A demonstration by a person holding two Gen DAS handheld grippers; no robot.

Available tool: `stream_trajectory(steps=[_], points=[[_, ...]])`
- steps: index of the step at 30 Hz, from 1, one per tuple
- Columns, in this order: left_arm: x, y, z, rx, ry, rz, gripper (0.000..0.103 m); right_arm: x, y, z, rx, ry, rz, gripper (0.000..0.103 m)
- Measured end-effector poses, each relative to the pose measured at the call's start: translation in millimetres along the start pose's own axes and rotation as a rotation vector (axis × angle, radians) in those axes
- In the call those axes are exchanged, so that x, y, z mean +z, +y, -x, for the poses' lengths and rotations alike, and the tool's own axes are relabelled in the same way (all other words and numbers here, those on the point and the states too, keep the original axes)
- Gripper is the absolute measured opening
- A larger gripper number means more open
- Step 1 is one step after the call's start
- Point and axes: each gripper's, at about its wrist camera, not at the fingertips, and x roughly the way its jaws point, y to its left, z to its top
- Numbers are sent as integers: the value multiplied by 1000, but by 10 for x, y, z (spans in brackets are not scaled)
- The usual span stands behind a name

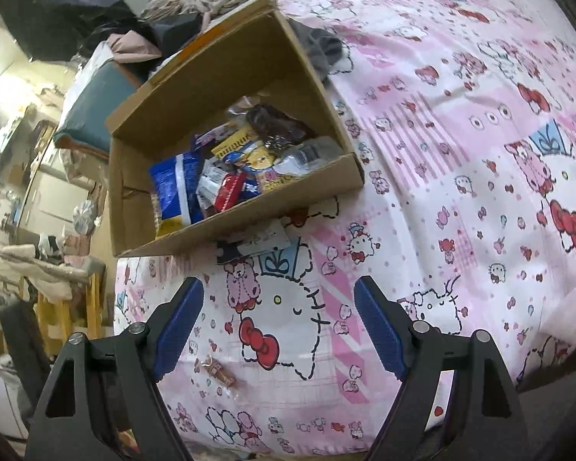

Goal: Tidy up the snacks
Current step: 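Grasp the small brown candy packet with the left tool while the right tool grasps the blue-white bar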

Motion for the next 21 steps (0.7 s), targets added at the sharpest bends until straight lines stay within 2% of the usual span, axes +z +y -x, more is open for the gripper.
stream_trajectory(steps=[2,4,10,12,13,15,17,21], points=[[-60,-20,-121,-5,51,20,61,6,10,-19,-1,4,-1,83],[-104,-98,-241,-26,99,10,56,10,17,-22,-8,2,3,83],[-220,-275,-479,-17,180,-28,55,16,72,41,-20,-33,33,83],[-198,-322,-535,3,179,-49,44,18,68,23,-17,-25,28,83],[-189,-355,-559,15,177,-79,28,21,64,4,-14,-18,23,83],[-163,-437,-597,25,168,-152,22,31,61,-26,-12,-7,22,83],[-159,-470,-591,29,168,-180,13,37,60,-47,-17,-4,23,83],[-130,-494,-432,32,117,-197,13,27,64,-118,-23,20,25,83]])
